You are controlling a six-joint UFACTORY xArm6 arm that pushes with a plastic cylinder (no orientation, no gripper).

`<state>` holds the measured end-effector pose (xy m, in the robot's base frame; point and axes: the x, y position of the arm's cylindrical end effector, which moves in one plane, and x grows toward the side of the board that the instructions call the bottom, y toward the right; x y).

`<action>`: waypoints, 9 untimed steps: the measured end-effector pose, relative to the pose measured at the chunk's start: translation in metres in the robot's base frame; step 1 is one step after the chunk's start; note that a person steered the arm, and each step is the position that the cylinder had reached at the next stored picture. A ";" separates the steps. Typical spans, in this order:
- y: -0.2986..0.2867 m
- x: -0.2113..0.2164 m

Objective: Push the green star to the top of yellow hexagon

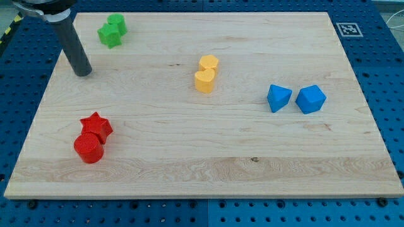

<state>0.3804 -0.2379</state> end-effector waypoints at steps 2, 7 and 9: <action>-0.010 -0.052; 0.059 -0.091; 0.073 -0.071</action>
<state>0.3097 -0.1650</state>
